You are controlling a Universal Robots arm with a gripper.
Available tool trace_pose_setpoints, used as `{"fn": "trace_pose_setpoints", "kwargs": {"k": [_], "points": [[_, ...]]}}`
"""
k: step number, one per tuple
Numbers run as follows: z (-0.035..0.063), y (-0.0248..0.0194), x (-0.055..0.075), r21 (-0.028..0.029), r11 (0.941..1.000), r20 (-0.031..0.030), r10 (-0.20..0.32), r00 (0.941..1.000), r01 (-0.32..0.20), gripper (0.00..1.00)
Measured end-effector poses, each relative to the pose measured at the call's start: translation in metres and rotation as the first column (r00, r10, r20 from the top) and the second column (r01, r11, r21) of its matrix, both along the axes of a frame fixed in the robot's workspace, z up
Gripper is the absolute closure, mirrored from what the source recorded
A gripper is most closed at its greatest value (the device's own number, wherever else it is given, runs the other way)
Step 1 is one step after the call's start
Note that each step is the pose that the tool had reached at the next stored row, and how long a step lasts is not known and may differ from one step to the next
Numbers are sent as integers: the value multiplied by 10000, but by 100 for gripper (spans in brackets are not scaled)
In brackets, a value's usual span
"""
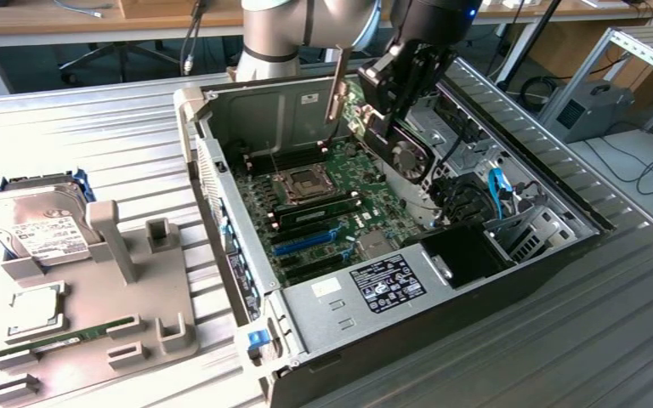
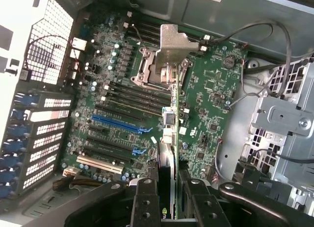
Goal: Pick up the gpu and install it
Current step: 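Insert the gpu into the slot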
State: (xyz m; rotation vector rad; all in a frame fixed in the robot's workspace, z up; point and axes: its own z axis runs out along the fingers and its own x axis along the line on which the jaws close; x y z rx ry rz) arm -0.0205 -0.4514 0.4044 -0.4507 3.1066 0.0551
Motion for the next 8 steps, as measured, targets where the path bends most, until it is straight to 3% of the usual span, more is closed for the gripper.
{"fn": "trace_pose_setpoints", "kwargs": {"k": [8], "points": [[0,0,0,0,9995,0,302,9995,-302,74]]}}
